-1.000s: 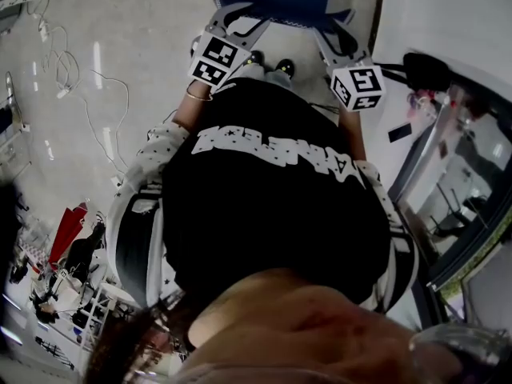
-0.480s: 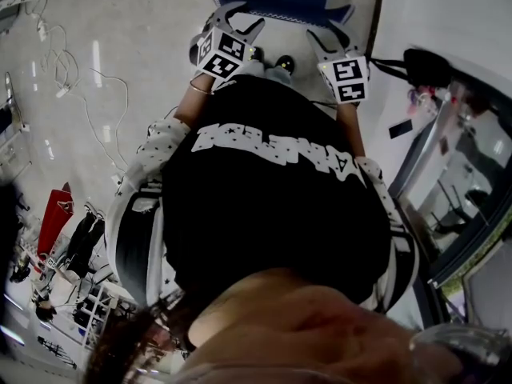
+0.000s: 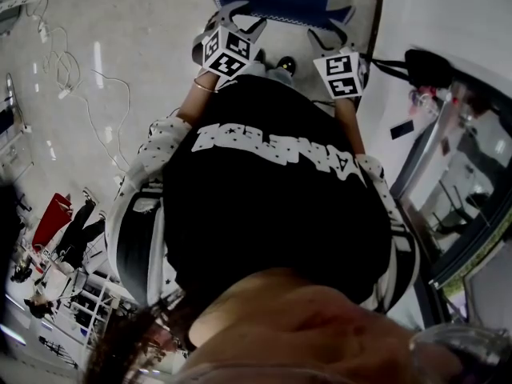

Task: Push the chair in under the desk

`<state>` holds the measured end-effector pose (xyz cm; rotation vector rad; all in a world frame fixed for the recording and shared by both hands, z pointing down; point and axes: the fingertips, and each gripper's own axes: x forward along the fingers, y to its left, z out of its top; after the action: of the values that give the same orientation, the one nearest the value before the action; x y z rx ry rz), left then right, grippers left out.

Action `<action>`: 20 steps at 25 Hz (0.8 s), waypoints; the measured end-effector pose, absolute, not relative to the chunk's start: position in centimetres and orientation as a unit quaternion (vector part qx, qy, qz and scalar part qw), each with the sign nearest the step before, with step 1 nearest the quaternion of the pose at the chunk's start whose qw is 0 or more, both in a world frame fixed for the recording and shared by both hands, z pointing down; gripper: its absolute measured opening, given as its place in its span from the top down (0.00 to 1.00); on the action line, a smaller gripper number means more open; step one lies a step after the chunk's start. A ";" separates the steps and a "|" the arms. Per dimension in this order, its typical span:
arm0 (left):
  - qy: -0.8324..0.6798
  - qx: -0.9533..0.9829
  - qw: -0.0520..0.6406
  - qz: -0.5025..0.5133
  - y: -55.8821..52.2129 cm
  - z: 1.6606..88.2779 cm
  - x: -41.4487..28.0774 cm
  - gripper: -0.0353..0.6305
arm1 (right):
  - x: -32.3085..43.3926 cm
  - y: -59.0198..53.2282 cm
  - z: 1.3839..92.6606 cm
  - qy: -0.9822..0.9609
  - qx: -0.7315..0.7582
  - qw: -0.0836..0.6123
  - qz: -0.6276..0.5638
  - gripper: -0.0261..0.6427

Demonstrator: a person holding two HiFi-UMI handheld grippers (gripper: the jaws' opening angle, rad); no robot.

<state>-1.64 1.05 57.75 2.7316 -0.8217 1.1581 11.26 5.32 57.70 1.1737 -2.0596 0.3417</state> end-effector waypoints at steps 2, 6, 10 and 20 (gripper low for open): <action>-0.266 0.888 0.033 0.375 1.1 57.8 -1.5 0.59 | 11.5 5.2 57.8 -0.796 0.461 0.370 0.129 0.65; -0.258 0.890 0.039 0.375 1.2 57.8 -1.2 0.59 | 11.8 5.2 57.8 -0.793 0.465 0.371 0.131 0.65; -0.248 0.891 0.039 0.379 1.3 57.8 -0.9 0.58 | 11.9 5.2 57.7 -0.792 0.466 0.371 0.134 0.65; -0.244 0.886 0.033 0.394 0.3 58.6 -0.7 0.57 | 11.6 4.1 58.1 -0.790 0.466 0.374 0.137 0.65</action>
<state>-0.73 0.31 58.62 2.7255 -0.7508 1.2116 11.59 4.11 58.08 1.1933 -2.0223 0.3502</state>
